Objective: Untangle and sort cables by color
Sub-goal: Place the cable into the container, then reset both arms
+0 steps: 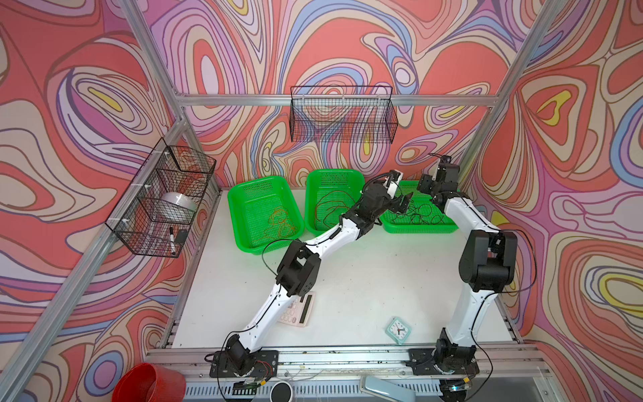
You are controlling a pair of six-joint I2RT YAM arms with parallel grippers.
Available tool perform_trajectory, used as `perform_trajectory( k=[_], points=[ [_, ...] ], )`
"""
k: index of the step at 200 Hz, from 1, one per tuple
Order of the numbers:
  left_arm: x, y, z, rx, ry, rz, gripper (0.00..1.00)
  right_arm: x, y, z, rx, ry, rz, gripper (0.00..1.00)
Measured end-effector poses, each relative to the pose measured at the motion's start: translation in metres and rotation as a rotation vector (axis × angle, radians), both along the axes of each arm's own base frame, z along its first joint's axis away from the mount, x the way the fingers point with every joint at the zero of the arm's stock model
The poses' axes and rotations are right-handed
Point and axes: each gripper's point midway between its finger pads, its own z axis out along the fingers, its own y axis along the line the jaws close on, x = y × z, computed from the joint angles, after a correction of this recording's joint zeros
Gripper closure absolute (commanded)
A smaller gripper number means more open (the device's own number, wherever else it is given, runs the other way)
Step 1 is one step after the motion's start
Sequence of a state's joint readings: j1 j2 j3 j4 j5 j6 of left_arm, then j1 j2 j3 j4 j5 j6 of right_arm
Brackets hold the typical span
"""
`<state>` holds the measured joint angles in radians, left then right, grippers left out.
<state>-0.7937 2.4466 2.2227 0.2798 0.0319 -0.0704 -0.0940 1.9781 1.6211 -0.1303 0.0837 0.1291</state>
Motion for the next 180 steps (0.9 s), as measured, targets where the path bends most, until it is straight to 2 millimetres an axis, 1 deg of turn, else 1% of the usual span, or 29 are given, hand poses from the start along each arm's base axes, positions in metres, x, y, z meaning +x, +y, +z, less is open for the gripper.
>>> perform_trajectory(
  k=[8, 24, 36, 46, 47, 50, 54, 57, 59, 70, 72, 76, 79, 80, 83, 85, 88, 95, 102, 107, 116, 125, 126, 135, 143, 151, 159, 172, 180],
  points=[
    [-0.008, 0.01, 0.012, 0.004, 0.002, 0.003, 0.0, -0.009, 0.005, -0.005, 0.021, 0.013, 0.018, 0.02],
    [-0.026, 0.035, 0.025, 0.021, 0.015, 0.015, 0.0, -0.035, 0.016, -0.014, 0.043, 0.046, 0.057, 0.02],
    [-0.044, 0.064, 0.03, 0.044, 0.03, 0.036, 0.0, -0.063, 0.023, -0.016, 0.047, 0.051, 0.077, 0.02],
    [-0.058, 0.096, 0.027, 0.071, 0.046, 0.072, 0.0, -0.088, 0.029, -0.014, 0.046, 0.037, 0.089, 0.02],
    [-0.061, 0.102, 0.028, 0.075, 0.048, 0.08, 0.0, -0.09, 0.029, -0.014, 0.045, 0.034, 0.089, 0.02],
    [-0.065, 0.11, 0.027, 0.08, 0.049, 0.089, 0.0, -0.098, 0.029, -0.014, 0.042, 0.026, 0.09, 0.02],
    [-0.071, 0.128, 0.026, 0.09, 0.058, 0.114, 0.0, -0.107, 0.031, -0.013, 0.04, 0.017, 0.091, 0.02],
    [-0.074, 0.136, 0.025, 0.093, 0.058, 0.126, 0.0, -0.114, 0.031, -0.012, 0.037, 0.005, 0.089, 0.02],
    [-0.077, 0.147, 0.024, 0.099, 0.063, 0.141, 0.0, -0.119, 0.032, -0.011, 0.037, -0.002, 0.09, 0.02],
    [-0.092, 0.193, 0.018, 0.116, 0.075, 0.213, 0.0, -0.137, 0.031, -0.01, 0.024, -0.041, 0.079, 0.02],
    [-0.094, 0.199, 0.017, 0.118, 0.078, 0.223, 0.0, -0.139, 0.031, -0.01, 0.024, -0.045, 0.079, 0.02],
    [-0.1, 0.218, 0.015, 0.123, 0.081, 0.256, 0.0, -0.145, 0.031, -0.012, 0.02, -0.053, 0.075, 0.02],
    [-0.103, 0.228, 0.012, 0.125, 0.083, 0.275, 0.0, -0.148, 0.031, -0.013, 0.016, -0.064, 0.07, 0.02],
    [-0.105, 0.235, 0.011, 0.128, 0.082, 0.29, 0.0, -0.149, 0.031, -0.013, 0.016, -0.065, 0.07, 0.02],
    [-0.108, 0.244, 0.012, 0.126, 0.078, 0.305, 0.0, -0.152, 0.03, -0.016, 0.012, -0.073, 0.065, 0.02],
    [-0.11, 0.253, 0.007, 0.133, 0.083, 0.325, 0.0, -0.154, 0.03, -0.018, 0.01, -0.077, 0.06, 0.02],
    [-0.115, 0.266, 0.005, 0.136, 0.082, 0.351, 0.0, -0.157, 0.029, -0.022, 0.009, -0.078, 0.057, 0.02],
    [-0.124, 0.29, -0.003, 0.151, 0.085, 0.402, 0.0, -0.163, 0.028, -0.035, 0.005, -0.073, 0.049, 0.02],
    [-0.132, 0.31, -0.013, 0.164, 0.09, 0.445, 0.0, -0.169, 0.028, -0.051, 0.002, -0.057, 0.042, 0.02],
    [-0.138, 0.325, -0.023, 0.182, 0.099, 0.481, 0.0, -0.174, 0.027, -0.063, 0.0, -0.043, 0.038, 0.02],
    [-0.144, 0.346, -0.039, 0.205, 0.111, 0.538, 0.0, -0.181, 0.027, -0.084, -0.008, -0.023, 0.031, 0.02],
    [-0.15, 0.367, -0.062, 0.243, 0.133, 0.598, 0.0, -0.188, 0.027, -0.104, -0.015, -0.004, 0.027, 0.02],
    [-0.151, 0.37, -0.067, 0.255, 0.14, 0.609, 0.0, -0.189, 0.027, -0.107, -0.017, 0.0, 0.027, 0.02],
    [-0.155, 0.392, -0.094, 0.303, 0.175, 0.676, 0.0, -0.194, 0.028, -0.126, -0.022, 0.028, 0.028, 0.02],
    [-0.16, 0.41, -0.119, 0.362, 0.227, 0.722, 0.0, -0.196, 0.028, -0.137, -0.028, 0.049, 0.033, 0.02],
    [-0.162, 0.425, -0.135, 0.398, 0.254, 0.761, 0.0, -0.194, 0.029, -0.141, -0.033, 0.045, 0.042, 0.02],
    [-0.163, 0.438, -0.142, 0.417, 0.26, 0.8, 0.0, -0.19, 0.031, -0.138, -0.035, 0.017, 0.052, 0.02],
    [-0.162, 0.455, -0.145, 0.428, 0.263, 0.845, 0.0, -0.181, 0.037, -0.127, -0.043, -0.077, 0.086, 0.02],
    [-0.159, 0.463, -0.143, 0.425, 0.258, 0.869, 0.0, -0.176, 0.042, -0.123, -0.053, -0.134, 0.105, 0.02]
  ],
)
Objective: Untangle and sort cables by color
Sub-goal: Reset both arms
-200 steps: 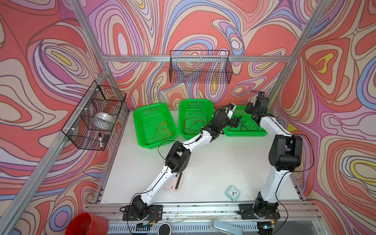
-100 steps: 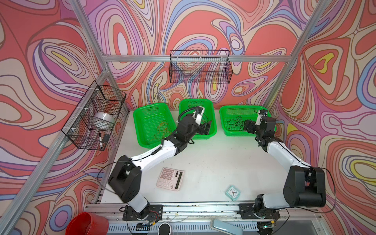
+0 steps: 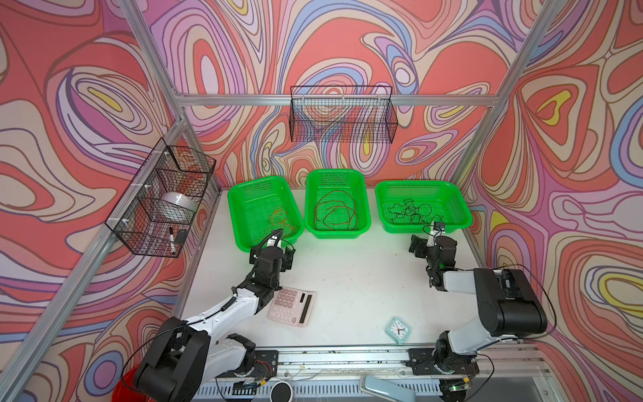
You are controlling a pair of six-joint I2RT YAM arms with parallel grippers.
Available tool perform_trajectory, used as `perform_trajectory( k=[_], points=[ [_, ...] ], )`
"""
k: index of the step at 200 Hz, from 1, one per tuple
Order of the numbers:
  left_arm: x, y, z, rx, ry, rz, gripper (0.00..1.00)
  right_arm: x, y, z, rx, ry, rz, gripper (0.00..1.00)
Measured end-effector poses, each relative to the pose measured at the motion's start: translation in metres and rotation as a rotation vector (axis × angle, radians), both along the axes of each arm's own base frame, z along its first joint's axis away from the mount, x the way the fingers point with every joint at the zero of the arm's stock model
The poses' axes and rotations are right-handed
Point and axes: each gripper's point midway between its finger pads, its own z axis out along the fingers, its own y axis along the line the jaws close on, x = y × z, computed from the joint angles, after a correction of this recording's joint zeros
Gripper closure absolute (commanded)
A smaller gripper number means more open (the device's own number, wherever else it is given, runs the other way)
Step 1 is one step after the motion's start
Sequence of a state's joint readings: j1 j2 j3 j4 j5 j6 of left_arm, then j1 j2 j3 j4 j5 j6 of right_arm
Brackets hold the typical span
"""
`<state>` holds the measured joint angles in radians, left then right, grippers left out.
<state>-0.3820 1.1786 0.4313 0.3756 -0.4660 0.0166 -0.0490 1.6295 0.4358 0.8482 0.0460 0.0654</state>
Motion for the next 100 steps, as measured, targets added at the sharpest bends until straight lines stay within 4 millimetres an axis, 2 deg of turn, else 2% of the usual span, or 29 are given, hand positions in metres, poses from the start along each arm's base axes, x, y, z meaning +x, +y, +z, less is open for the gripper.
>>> perform_trajectory(
  k=[14, 27, 44, 56, 83, 100],
  points=[
    [0.003, 0.012, 0.001, -0.005, -0.037, 0.03, 0.0, -0.003, 0.014, -0.016, -0.015, 0.014, 0.052, 0.02],
    [0.0, 0.023, -0.01, -0.019, -0.067, 0.043, 0.0, -0.006, 0.026, -0.021, -0.025, 0.015, 0.099, 0.02],
    [-0.002, 0.034, -0.039, 0.012, -0.034, 0.054, 0.0, -0.002, 0.032, -0.01, -0.036, -0.033, 0.128, 0.02],
    [0.001, 0.04, -0.052, 0.013, -0.019, 0.05, 0.0, 0.0, 0.034, -0.001, -0.044, -0.071, 0.141, 0.02],
    [0.011, 0.057, -0.064, -0.025, -0.058, 0.076, 0.0, 0.003, 0.036, 0.004, -0.052, -0.086, 0.159, 0.02],
    [0.011, 0.056, -0.071, -0.038, -0.05, 0.06, 0.0, 0.009, 0.036, 0.007, -0.053, -0.089, 0.158, 0.02]
  ],
)
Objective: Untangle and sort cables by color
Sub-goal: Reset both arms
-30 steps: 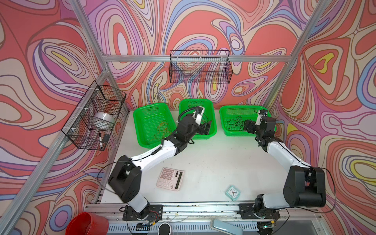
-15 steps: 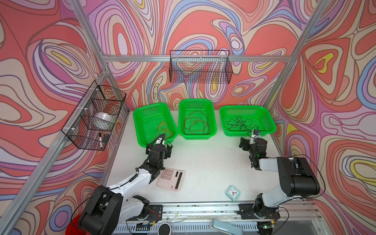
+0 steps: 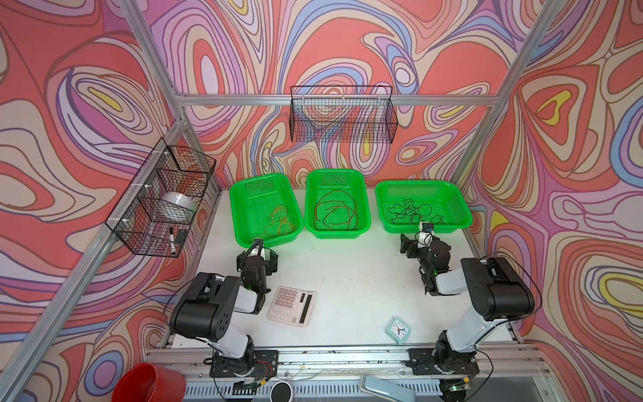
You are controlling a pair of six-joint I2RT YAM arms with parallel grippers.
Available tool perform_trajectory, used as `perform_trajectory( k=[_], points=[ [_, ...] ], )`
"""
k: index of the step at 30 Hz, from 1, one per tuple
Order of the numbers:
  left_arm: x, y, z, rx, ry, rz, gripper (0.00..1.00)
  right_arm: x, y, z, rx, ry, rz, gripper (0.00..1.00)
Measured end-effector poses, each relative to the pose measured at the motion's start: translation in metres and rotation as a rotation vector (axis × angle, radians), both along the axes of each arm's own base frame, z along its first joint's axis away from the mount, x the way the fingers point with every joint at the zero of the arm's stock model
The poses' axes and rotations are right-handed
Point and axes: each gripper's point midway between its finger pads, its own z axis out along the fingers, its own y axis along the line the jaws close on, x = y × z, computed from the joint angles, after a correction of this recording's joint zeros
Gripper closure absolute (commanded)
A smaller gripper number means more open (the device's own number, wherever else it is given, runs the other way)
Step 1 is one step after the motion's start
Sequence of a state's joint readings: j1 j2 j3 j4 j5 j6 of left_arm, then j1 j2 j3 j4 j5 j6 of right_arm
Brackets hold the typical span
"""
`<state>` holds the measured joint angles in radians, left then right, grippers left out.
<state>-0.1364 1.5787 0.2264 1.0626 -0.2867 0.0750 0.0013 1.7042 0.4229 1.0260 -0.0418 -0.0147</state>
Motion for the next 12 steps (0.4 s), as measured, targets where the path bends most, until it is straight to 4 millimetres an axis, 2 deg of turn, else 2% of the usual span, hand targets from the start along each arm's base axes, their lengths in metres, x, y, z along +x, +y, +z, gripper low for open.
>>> perform_trajectory(
  k=[5, 12],
  points=[
    [0.01, -0.008, 0.015, -0.028, -0.05, -0.048, 0.0, 0.004, 0.0, 0.003, 0.0, -0.005, -0.001, 0.02],
    [0.014, -0.009, 0.015, -0.045, -0.044, -0.069, 0.0, 0.004, -0.003, 0.0, -0.003, 0.012, -0.019, 0.02]
  ],
)
